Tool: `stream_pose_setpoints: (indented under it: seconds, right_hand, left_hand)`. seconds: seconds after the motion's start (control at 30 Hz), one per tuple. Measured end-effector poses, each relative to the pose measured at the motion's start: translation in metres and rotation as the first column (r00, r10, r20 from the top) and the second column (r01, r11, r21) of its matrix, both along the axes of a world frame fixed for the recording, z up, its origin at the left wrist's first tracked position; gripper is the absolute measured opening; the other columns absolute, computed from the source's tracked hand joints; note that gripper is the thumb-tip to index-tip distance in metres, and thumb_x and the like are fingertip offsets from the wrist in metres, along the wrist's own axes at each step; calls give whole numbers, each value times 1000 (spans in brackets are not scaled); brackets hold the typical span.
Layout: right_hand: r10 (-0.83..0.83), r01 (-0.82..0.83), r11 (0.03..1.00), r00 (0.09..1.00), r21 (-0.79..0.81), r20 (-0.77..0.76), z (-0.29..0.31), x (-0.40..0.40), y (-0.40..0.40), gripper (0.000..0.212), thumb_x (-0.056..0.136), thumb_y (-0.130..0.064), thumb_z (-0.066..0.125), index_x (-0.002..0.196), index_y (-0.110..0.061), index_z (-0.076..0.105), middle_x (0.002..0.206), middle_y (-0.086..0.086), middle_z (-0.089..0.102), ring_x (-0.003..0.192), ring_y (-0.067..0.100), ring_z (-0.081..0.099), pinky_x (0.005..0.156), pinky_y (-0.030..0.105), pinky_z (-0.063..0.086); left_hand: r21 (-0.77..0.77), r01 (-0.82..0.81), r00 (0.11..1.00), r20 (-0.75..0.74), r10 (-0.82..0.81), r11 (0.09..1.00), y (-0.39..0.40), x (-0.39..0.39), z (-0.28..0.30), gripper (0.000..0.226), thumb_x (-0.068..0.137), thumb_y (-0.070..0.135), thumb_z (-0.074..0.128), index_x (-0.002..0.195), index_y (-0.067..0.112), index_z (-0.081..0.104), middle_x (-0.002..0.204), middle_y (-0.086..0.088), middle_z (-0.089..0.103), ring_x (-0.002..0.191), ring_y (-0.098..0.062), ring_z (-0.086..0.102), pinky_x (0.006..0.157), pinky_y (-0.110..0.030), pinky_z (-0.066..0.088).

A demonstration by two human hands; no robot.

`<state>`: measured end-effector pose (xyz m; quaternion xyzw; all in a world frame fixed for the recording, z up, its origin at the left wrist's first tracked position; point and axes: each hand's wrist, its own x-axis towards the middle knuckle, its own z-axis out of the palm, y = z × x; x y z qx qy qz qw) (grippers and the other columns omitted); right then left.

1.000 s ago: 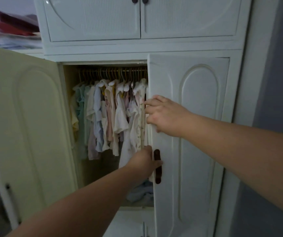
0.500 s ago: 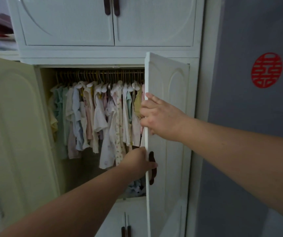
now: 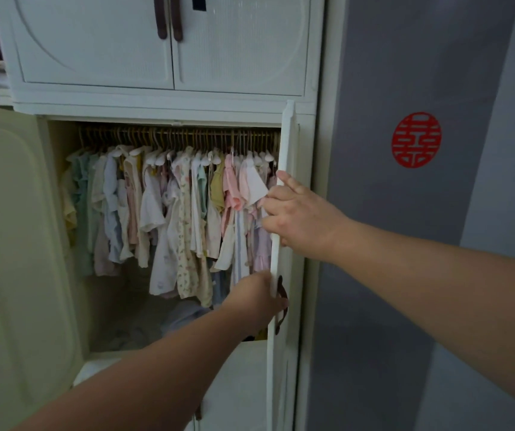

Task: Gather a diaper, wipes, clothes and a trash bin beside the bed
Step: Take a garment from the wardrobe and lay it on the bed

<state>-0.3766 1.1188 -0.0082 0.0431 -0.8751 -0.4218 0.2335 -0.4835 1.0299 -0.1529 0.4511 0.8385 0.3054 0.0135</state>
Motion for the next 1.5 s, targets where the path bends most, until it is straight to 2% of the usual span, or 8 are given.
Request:
stream_pose_setpoints:
  seconds: [0.27,0.57,0.7,0.8,0.93,1.03,1.2,1.5]
  right_hand:
    - [-83,83,997,997,9,-2,0,63,29,19,84,-5,59,84,-20,71,75,-4,45,97,25,53,123,53,15]
    - [-192,193,981,979,-10,63,4,81,46,22,87,-39,66,101,-23,72,95,-2,65,106,23,53,124,49,12]
    - [-135,135,990,991,-43,10,6,63,34,23,89,-40,58,100,-25,71,84,-5,61,88,20,54,102,42,38]
    - [-87,86,990,996,-116,-2,3,46,24,20,89,-32,56,103,-23,68,81,-6,50,85,19,50,88,39,43]
    - [-87,85,971,996,-222,-1,-6,12,11,23,89,-25,55,108,-20,65,98,3,61,92,23,55,77,39,45]
    - [-118,124,936,992,-330,38,-18,-19,4,30,88,-28,57,117,-20,59,107,5,59,99,26,56,69,37,41]
    - [-168,211,815,977,-539,128,-49,-81,-6,47,87,-40,55,130,-22,48,112,9,55,99,30,58,75,42,51]
    - [-169,341,594,939,-729,301,-137,-182,-7,65,85,-59,54,139,-27,39,121,7,52,100,28,56,74,39,51]
  left_hand:
    - [-10,140,980,144,-137,990,34,61,0,27,83,26,71,106,23,57,100,1,64,90,-17,63,81,-39,58]
    - [-20,274,916,311,-255,961,44,73,-3,65,80,29,80,135,31,45,106,15,61,82,-4,60,57,-17,52]
    - [-168,242,950,241,-198,956,33,53,-6,90,83,42,76,155,25,24,146,-1,50,110,-12,55,75,-16,46]
    - [-201,164,971,205,-122,966,14,32,-4,88,84,45,73,155,28,23,149,-3,45,124,-21,53,98,-31,47]
    - [-219,77,989,138,-47,973,-18,-15,-1,74,86,44,69,147,33,28,139,-5,51,102,-22,61,78,-33,54]
    - [-235,-18,1000,8,20,972,-42,-51,1,82,84,44,67,152,33,22,136,-6,53,101,-22,60,83,-37,55]
    - [-272,-134,985,-145,97,953,-80,-116,2,87,84,50,60,153,27,13,148,-14,40,130,-36,44,106,-48,39]
    - [-372,-245,969,-129,212,895,-134,-219,-17,83,73,64,48,147,32,27,144,-12,41,130,-37,40,106,-52,38]
